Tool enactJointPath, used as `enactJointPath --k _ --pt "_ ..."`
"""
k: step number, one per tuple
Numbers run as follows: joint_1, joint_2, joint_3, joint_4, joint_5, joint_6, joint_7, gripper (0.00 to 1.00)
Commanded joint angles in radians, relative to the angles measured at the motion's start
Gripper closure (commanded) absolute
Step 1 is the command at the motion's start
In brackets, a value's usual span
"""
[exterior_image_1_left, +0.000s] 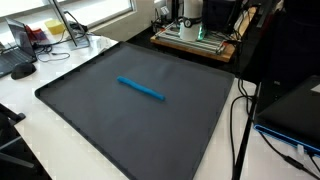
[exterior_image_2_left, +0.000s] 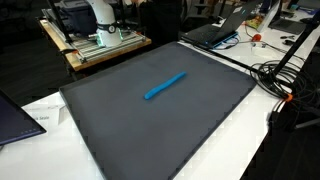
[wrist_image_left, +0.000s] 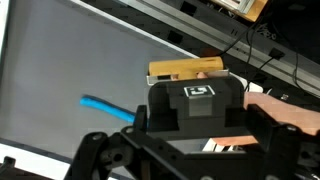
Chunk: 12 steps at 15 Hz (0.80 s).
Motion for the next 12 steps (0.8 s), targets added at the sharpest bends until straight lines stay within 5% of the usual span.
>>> enactJointPath --k 1,8,10,12 --pt "0.021 0.022 0.016 0.021 0.002 0.020 -0.008 0.00" --pt "0.041 0.048 0.045 0.034 0.000 0.037 -0.004 0.00" --pt "0.042 0.054 0.049 0.038 -0.004 0.039 -0.004 0.26" --pt "0.044 0.059 0.050 0.043 -0.005 0.043 -0.007 0.39"
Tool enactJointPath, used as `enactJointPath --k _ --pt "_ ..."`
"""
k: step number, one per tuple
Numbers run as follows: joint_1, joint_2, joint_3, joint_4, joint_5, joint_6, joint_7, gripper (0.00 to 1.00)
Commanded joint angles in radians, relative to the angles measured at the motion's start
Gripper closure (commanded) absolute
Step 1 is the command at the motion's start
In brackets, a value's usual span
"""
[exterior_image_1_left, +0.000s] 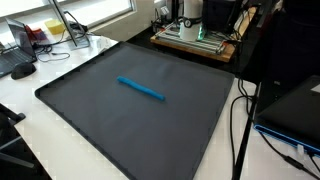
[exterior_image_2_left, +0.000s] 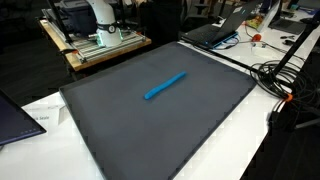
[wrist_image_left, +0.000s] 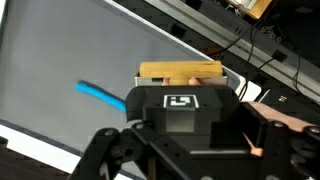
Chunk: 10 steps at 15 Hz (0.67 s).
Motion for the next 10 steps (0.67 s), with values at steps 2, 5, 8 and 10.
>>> enactJointPath --k 2,5,8,10 --pt "0.011 0.027 -0.001 0.028 -0.005 0.003 -0.005 0.45" --pt "0.012 0.033 0.001 0.027 -0.005 0.003 -0.004 0.39" --pt "0.014 0.040 0.004 0.030 -0.005 0.002 -0.005 0.07" --pt "0.013 0.040 -0.005 0.031 -0.010 0.000 -0.017 0.00"
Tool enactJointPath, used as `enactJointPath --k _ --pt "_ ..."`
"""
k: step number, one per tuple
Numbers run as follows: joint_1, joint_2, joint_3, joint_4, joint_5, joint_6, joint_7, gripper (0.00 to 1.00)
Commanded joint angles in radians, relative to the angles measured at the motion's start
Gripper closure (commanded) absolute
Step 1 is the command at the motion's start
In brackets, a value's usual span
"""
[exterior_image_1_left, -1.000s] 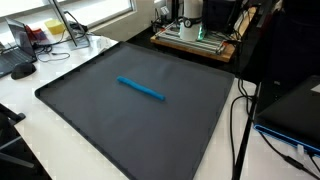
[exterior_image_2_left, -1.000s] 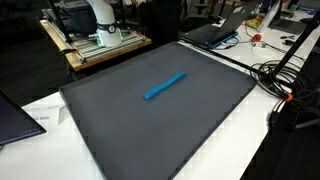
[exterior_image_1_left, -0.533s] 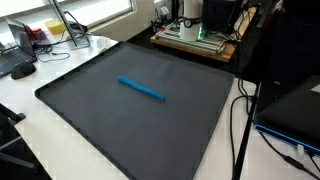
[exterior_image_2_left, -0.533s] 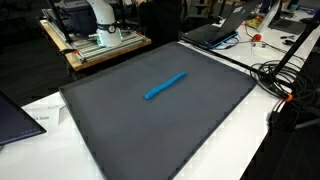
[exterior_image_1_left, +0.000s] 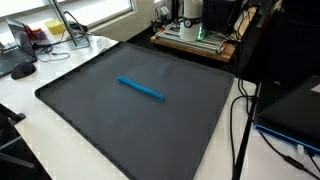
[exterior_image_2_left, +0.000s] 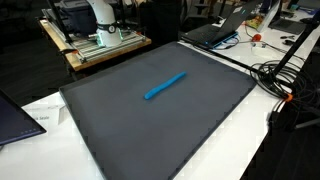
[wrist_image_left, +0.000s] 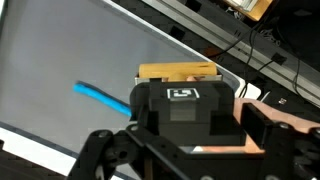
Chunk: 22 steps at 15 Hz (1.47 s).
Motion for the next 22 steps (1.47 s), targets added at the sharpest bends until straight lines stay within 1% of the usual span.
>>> enactJointPath --k 1,3,5,6,8,9,11,12,13,14,15,16,17,18,22 --pt "0.010 0.012 -0.010 0.023 -0.010 -0.001 -0.018 0.00" --pt "0.010 0.011 -0.012 0.024 -0.009 -0.001 -0.019 0.10" --pt "0.010 0.014 -0.010 0.025 -0.007 0.001 -0.016 0.27" --pt "0.011 0.014 -0.009 0.026 -0.007 0.000 -0.016 0.34" --pt "0.010 0.013 -0.010 0.026 -0.008 0.000 -0.016 0.41" --pt "0.010 0.013 -0.009 0.026 -0.008 0.000 -0.016 0.40" --pt "0.010 0.012 -0.011 0.025 -0.008 0.000 -0.017 0.42" --pt "0.010 0.012 -0.011 0.024 -0.008 0.000 -0.017 0.44" --pt "0.009 0.012 -0.011 0.024 -0.009 0.000 -0.017 0.49" --pt "0.009 0.011 -0.012 0.024 -0.009 0.000 -0.018 0.50" --pt "0.009 0.011 -0.012 0.024 -0.009 0.000 -0.018 0.55" --pt "0.009 0.010 -0.014 0.024 -0.009 0.000 -0.020 0.64" --pt "0.009 0.010 -0.015 0.023 -0.010 0.000 -0.021 0.76" --pt "0.008 0.010 -0.016 0.023 -0.012 0.000 -0.022 0.78" --pt "0.002 0.017 -0.018 0.026 -0.016 -0.005 -0.013 0.78"
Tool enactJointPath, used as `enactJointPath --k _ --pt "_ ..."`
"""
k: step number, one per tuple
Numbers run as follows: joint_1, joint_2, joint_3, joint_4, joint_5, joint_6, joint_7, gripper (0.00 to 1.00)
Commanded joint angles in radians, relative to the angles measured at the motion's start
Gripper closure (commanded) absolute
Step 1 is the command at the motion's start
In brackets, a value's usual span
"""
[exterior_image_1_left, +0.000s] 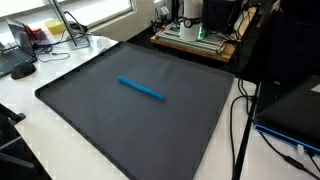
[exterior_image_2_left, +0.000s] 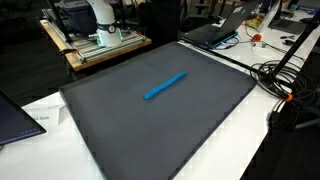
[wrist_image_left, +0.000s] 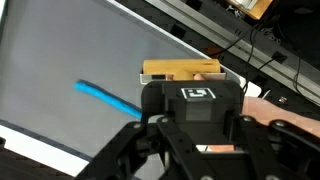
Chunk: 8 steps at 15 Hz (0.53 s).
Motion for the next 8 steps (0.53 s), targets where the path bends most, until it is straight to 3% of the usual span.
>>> enactJointPath --k 1,8 --pt "0.001 0.017 -0.013 0.019 -0.011 -0.004 -0.006 0.78" --pt "-0.060 0.115 -0.076 0.079 -0.018 0.052 0.018 0.78"
